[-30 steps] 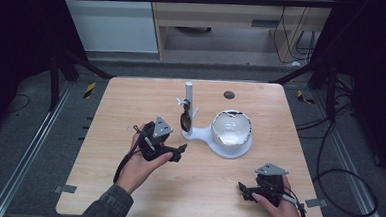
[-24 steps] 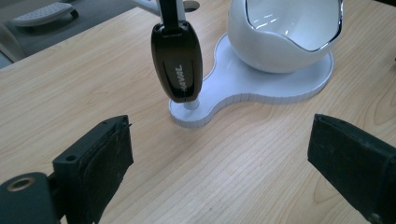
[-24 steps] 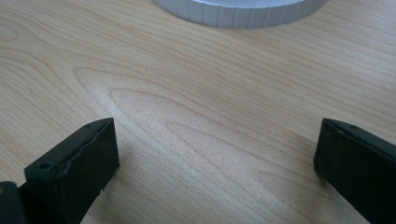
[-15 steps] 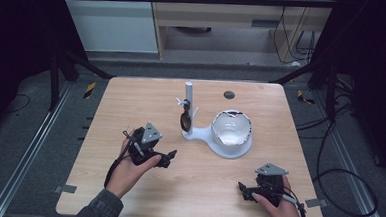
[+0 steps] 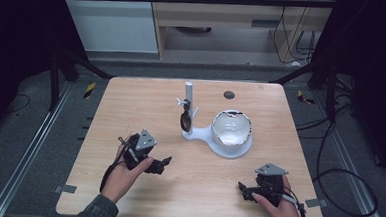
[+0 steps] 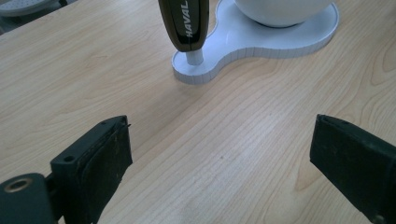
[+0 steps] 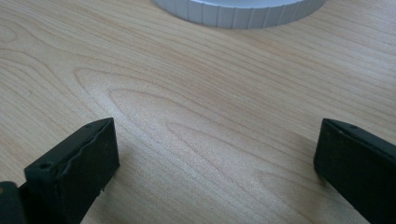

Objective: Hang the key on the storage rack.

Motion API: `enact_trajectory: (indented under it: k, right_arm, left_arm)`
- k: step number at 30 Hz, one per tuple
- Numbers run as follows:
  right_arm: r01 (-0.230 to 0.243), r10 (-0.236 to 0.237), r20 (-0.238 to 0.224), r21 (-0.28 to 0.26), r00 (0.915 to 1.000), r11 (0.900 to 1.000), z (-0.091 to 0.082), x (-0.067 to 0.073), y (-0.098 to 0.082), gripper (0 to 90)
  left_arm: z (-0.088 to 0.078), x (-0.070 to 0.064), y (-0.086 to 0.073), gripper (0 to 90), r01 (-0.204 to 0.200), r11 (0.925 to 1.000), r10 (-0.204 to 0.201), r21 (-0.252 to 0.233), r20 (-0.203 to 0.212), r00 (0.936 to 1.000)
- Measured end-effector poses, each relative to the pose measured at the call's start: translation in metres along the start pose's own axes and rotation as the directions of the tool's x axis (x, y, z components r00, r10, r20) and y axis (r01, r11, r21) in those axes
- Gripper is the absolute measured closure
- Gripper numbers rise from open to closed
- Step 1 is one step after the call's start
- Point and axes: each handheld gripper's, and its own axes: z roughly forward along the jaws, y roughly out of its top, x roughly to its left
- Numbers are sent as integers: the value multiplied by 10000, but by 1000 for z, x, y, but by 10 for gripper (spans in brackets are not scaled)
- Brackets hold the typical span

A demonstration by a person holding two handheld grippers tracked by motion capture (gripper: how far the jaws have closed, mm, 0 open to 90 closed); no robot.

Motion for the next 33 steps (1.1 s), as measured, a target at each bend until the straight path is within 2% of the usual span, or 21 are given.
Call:
enact_trajectory:
  k: [9,18,33]
  right_arm:
    - [-20,20,11,8,10000,10000,0,0,0,4]
    - [-29,29,23,9,10000,10000,0,0,0,3]
    - [-31,31,26,5,10000,10000,0,0,0,3]
  left_arm:
    - [2,4,-22,54,10,9997,-6,259,-147,9999]
    - [1,11,-40,59,111,9986,-85,513,-496,9987]
    - [-2,24,-63,61,543,9955,-486,775,-747,9960]
